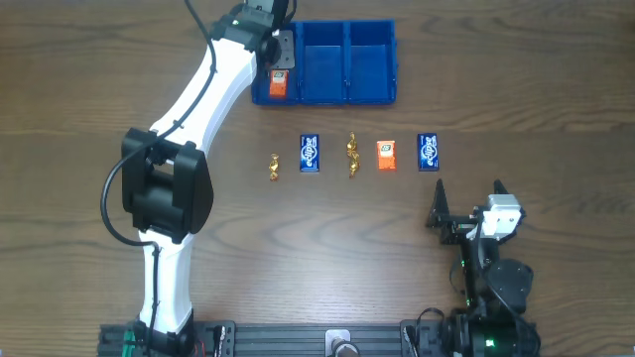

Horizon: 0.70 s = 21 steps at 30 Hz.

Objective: Sort Candies Into Trays

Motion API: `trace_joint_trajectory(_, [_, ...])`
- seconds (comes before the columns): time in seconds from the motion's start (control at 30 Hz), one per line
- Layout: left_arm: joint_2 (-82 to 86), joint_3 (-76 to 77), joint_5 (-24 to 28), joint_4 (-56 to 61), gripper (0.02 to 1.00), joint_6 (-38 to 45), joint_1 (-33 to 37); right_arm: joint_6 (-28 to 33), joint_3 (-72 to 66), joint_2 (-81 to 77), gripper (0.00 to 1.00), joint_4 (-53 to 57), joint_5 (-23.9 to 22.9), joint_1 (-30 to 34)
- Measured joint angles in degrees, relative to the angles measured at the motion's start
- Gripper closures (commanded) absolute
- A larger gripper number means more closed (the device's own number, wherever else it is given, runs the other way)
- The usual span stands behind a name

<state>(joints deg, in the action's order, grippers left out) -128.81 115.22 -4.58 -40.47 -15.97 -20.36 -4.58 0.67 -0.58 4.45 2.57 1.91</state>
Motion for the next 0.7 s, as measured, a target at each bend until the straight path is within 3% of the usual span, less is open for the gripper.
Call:
trace_joint_trajectory(0.07, [0.0, 0.0, 0.1, 0.0, 0.042, 0.5, 0.0, 0.0, 0.0, 0.0, 0.003, 0.0, 0.0, 0.0])
trace_joint_trajectory(0.1, [0.0, 0.0, 0.2, 0.0, 0.018, 0.8, 0.0, 0.0, 0.0, 0.0, 0.003, 0.0, 0.0, 0.0])
trace_joint_trajectory(0.43, [-0.1, 3.0, 0.0, -0.2, 0.018, 0.9, -0.7, 0.0, 0.0, 0.0, 0.003, 0.0, 0.0, 0.0])
trace_joint_trajectory(0.57, [1.6, 4.1, -0.5, -2.1, 0.025, -1.3, -5.3, 0.0, 0.0, 0.0, 0.003, 0.0, 0.0, 0.0])
trace_joint_trajectory(0.7, [3.9, 4.3, -2.9, -6.0, 0.051, -7.6, -14.8, 0.0, 0.0, 0.0, 0.003, 0.0, 0.0, 0.0])
